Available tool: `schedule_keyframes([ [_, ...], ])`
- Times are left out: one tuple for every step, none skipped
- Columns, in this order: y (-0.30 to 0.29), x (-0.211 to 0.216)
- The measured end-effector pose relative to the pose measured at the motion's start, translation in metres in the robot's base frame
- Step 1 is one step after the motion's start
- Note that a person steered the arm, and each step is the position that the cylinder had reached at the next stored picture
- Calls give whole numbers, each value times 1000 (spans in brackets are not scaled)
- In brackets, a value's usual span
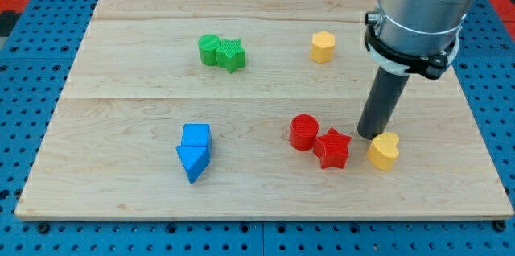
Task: Push the yellow hexagon into the red circle
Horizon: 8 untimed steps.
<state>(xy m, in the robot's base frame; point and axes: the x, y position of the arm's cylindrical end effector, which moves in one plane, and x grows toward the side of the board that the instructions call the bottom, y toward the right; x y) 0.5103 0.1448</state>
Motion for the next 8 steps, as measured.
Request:
schedule_keyframes([
  [25,7],
  [47,13],
  [36,-65],
  [35,-144],
  [-23,-193],
  [-49,-155],
  [-51,-146],
  [-89,-190],
])
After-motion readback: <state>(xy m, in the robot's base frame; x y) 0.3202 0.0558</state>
